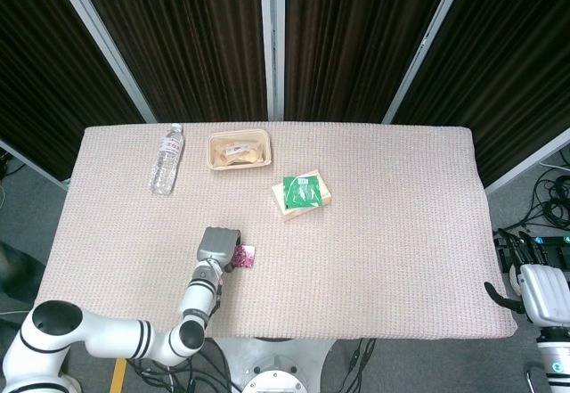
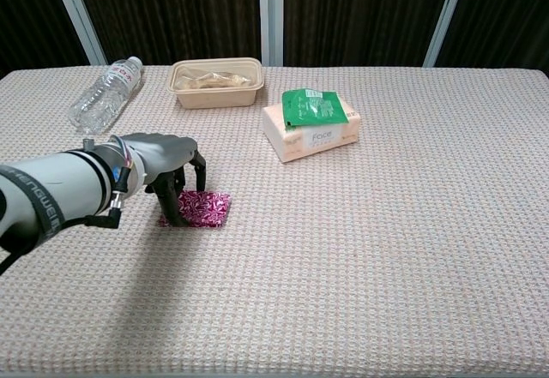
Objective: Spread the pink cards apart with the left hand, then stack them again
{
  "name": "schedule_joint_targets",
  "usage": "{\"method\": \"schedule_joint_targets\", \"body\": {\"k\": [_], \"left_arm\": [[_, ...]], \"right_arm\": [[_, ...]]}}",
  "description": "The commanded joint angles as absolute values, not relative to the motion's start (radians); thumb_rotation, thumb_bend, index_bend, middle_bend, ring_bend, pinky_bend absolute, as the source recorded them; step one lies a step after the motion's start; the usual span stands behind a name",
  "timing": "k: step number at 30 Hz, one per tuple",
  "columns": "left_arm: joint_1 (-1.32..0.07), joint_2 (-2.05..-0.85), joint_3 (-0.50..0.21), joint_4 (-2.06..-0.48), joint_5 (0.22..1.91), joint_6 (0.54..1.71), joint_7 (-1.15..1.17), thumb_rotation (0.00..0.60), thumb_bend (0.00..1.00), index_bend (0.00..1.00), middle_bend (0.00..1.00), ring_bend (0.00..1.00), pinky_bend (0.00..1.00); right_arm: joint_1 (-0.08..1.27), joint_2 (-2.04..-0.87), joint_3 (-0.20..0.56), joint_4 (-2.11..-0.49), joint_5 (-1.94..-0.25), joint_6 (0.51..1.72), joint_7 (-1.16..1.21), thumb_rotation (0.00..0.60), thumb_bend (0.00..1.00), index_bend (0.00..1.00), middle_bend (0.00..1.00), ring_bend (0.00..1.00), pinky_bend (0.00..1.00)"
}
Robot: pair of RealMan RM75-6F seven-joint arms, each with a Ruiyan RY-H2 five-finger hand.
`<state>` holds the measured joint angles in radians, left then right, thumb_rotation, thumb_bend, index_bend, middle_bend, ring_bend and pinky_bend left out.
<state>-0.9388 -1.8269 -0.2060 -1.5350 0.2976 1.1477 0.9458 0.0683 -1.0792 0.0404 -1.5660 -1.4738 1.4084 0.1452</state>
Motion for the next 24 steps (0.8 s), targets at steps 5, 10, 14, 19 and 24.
{"method": "schedule_joint_targets", "body": {"k": [5,10,14,19,24], "left_arm": [[-0.938,-1.826,-0.204,-1.532,0.296,1.146,0.945,0.6,0.25,0.44,0.85,0.85,0.91],[-0.941,-1.825,-0.206,-1.532,0.289,1.141,0.947,0.6,0.24,0.43,0.85,0.85,0.91],[-0.943,-1.823,-0.205,-1.534,0.283,1.14,0.951,0.6,0.24,0.43,0.85,0.85,0.91],[-0.947,-1.819,-0.205,-1.532,0.269,1.133,0.959,0.6,0.24,0.41,0.84,0.85,0.91],[-0.951,-1.817,-0.205,-1.531,0.262,1.132,0.962,0.6,0.24,0.4,0.84,0.85,0.91]], "right_arm": [[0.068,-1.08,0.04,-1.567,-1.474,1.408,0.143,0.582,0.16,0.0,0.12,0.0,0.1],[0.068,-1.079,0.04,-1.568,-1.473,1.408,0.142,0.577,0.16,0.0,0.12,0.0,0.1],[0.068,-1.079,0.04,-1.569,-1.473,1.408,0.142,0.581,0.16,0.0,0.13,0.0,0.1],[0.068,-1.079,0.04,-1.568,-1.472,1.407,0.144,0.579,0.16,0.0,0.13,0.0,0.1],[0.067,-1.079,0.04,-1.567,-1.472,1.408,0.147,0.579,0.16,0.0,0.13,0.0,0.1]]}}
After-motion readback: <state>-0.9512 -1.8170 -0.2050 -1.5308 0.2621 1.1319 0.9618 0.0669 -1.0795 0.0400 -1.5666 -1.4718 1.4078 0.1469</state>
